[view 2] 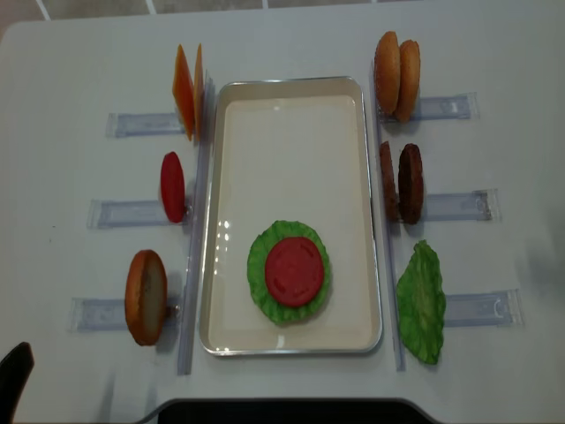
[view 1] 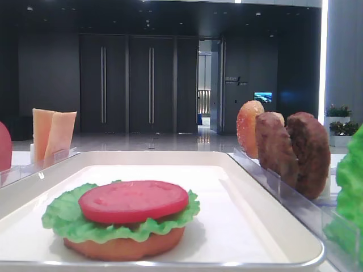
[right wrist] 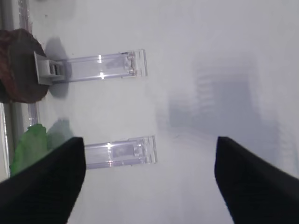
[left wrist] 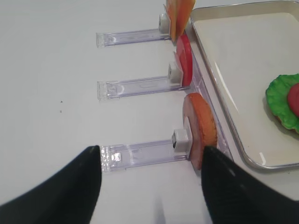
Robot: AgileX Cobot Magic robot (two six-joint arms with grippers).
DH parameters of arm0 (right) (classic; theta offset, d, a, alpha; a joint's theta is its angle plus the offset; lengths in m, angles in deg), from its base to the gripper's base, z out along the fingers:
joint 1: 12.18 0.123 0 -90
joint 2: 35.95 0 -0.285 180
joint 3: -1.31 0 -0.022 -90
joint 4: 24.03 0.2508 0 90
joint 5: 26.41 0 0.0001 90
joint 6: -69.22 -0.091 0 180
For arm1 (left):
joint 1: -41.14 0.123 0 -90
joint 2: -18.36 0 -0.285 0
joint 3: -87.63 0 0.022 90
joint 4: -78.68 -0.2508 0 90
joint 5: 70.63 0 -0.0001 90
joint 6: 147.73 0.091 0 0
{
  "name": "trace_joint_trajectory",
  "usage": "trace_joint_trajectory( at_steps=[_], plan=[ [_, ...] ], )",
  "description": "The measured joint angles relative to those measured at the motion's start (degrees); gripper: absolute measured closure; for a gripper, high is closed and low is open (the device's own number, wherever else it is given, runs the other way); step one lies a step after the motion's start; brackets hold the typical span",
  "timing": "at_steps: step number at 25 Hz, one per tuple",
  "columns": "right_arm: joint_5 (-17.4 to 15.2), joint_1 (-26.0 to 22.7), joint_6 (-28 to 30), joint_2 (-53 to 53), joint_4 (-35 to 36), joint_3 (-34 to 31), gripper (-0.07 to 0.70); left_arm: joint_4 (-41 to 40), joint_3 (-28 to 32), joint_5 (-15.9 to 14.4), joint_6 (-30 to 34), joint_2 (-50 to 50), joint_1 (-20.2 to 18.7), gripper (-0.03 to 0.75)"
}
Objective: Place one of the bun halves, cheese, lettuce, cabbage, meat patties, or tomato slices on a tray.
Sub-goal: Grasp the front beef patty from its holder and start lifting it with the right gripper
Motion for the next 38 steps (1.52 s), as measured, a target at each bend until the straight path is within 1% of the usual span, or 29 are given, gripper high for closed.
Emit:
trace_joint_trajectory(
  at_steps=[6, 11, 18, 23, 25, 31, 34, 38],
  plan=[
    [-0.21, 0.0, 0.94, 8.62, 0.28, 7.72, 0.092, 0.0, 0.0, 0.0, 0.0, 0.0, 0.0, 0.202],
    [-0.28, 0.0, 1.78, 12.98, -0.04, 11.64, 0.092, 0.0, 0.0, 0.0, 0.0, 0.0, 0.0, 0.202],
    [-0.28, 0.0, 1.44, 15.77, -0.22, 12.97, 0.092, 0.0, 0.0, 0.0, 0.0, 0.0, 0.0, 0.202],
    [-0.28, 0.66, -1.43, 15.77, 2.18, 13.04, 0.092, 0.0, 0.0, 0.0, 0.0, 0.0, 0.0, 0.202],
    [-0.28, 2.61, -3.4, 15.98, 2.2, 13.1, 0.092, 0.0, 0.0, 0.0, 0.0, 0.0, 0.0, 0.202],
    [-0.28, 12.86, -10.52, 18.93, 2.52, 13.15, 0.092, 0.0, 0.0, 0.0, 0.0, 0.0, 0.0, 0.202],
    [-0.28, 17.13, -13.91, 20.77, 2.52, 13.15, 0.092, 0.0, 0.0, 0.0, 0.0, 0.0, 0.0, 0.202],
    [-0.33, 21.42, -17.32, 22.83, 2.34, 14.06, 0.092, 0.0, 0.0, 0.0, 0.0, 0.0, 0.0, 0.202]
  ],
)
